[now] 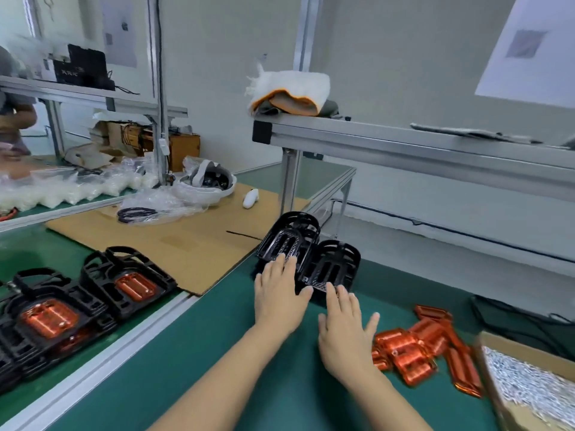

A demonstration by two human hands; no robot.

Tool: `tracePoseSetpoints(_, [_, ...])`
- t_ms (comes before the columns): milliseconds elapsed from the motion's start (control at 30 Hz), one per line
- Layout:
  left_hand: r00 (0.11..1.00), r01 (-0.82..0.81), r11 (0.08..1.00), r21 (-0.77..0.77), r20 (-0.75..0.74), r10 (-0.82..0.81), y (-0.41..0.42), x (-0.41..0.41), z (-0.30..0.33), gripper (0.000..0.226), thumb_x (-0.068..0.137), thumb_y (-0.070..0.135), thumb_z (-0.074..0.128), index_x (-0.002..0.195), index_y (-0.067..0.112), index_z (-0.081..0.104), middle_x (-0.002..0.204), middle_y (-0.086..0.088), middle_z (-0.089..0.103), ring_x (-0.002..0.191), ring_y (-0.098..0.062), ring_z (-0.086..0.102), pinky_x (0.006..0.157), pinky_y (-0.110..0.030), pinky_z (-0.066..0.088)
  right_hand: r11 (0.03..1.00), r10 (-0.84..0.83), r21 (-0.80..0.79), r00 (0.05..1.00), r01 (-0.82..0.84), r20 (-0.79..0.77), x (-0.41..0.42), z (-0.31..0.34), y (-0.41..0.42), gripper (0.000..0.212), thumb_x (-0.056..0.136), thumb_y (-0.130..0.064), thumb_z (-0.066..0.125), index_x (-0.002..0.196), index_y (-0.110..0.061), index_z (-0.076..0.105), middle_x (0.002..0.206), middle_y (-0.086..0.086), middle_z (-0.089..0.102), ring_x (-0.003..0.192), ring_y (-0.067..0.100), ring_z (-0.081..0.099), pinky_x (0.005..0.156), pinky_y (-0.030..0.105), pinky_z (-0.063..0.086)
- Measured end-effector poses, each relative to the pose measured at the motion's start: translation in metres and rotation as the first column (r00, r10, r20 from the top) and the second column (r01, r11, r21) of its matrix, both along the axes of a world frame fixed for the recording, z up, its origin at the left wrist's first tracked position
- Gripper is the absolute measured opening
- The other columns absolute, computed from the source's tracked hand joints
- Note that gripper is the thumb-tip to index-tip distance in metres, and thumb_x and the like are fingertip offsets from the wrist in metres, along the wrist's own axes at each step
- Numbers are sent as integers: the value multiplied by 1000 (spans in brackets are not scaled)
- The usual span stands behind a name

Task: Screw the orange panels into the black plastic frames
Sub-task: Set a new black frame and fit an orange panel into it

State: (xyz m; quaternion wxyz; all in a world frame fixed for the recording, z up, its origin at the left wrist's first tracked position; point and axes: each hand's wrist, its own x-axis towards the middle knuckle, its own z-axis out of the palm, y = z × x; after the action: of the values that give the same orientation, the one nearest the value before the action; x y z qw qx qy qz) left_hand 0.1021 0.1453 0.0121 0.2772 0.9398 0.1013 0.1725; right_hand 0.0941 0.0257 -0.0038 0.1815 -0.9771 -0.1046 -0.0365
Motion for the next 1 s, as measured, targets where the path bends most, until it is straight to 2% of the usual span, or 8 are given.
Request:
tracePoseSetpoints(167, [997, 62, 996, 71, -40, -59, -28, 14, -14, 60, 99, 31, 44, 151, 23, 15, 160, 3, 7, 146, -18, 7, 118, -36, 8, 992, -129, -12, 992, 129, -13, 34, 3, -18, 57, 104, -26, 31, 154, -23, 3, 161, 1, 9, 148, 19, 5, 116, 57, 1])
tracePoseSetpoints(300, [1000, 21, 989, 143, -24, -17, -36, 21, -20, 58, 99, 27, 43, 150, 27, 16, 160, 4, 3, 146, -19, 3, 118, -42, 5, 979, -204, -31, 979, 204, 4, 61, 6, -19, 51, 103, -29, 37, 149, -15, 20, 150, 7, 35, 140, 24, 29, 115, 49, 18])
tracePoseSetpoints(533, [998, -22, 981, 191, -50, 32, -25, 33, -22, 59, 98, 28, 43, 149, 32, 14, 160, 4, -2, 146, -24, -6, 115, -50, 0, 947, -287, 129, 954, 296, -83, 87, 10, -9, 35, 103, -29, 37, 124, -4, 50, 131, 15, 51, 120, 32, 50, 90, 36, 43])
tracePoseSetpoints(633, [997, -4, 987, 158, -71, 15, -21, 38, -23, 59, 97, 26, 43, 149, 32, 16, 160, 5, -1, 146, -24, -6, 115, -52, -1, 903, -321, 246, 934, 352, -157, 94, 10, -10, 24, 100, -26, 43, 96, -7, 57, 121, 15, 59, 109, 34, 58, 76, 32, 41])
tracePoseSetpoints(700, [997, 13, 991, 132, -82, -2, -20, 40, -22, 58, 97, 24, 43, 149, 32, 17, 160, 6, 1, 146, -24, -6, 115, -52, -1, 869, -354, 297, 917, 396, -185, 97, 9, -13, 25, 97, -20, 48, 73, -11, 46, 111, 15, 63, 102, 34, 61, 71, 29, 39])
tracePoseSetpoints(767, [997, 22, 992, 122, -79, -12, -19, 41, -23, 57, 97, 22, 42, 149, 31, 19, 160, 7, 2, 146, -23, -5, 116, -53, 0, 837, -382, 344, 904, 426, -191, 100, 9, -16, 29, 93, -11, 49, 66, -10, 39, 98, 15, 63, 94, 34, 64, 67, 28, 40])
tracePoseSetpoints(867, [998, 25, 993, 113, -68, -17, -17, 42, -23, 56, 97, 21, 42, 148, 29, 21, 160, 8, 3, 146, -22, -4, 116, -52, 1, 798, -420, 403, 893, 448, -161, 101, 11, -23, 23, 89, -8, 50, 68, -6, 44, 85, 14, 61, 79, 32, 63, 64, 27, 43])
tracePoseSetpoints(1000, [998, 38, 996, 81, -57, -34, -16, 39, -21, 56, 97, 20, 41, 148, 28, 22, 160, 7, 5, 146, -21, -4, 116, -52, -1, 784, -399, 472, 910, 403, -115, 92, 19, -45, 20, 88, -13, 53, 86, 4, 64, 85, 17, 69, 74, 36, 69, 70, 35, 56])
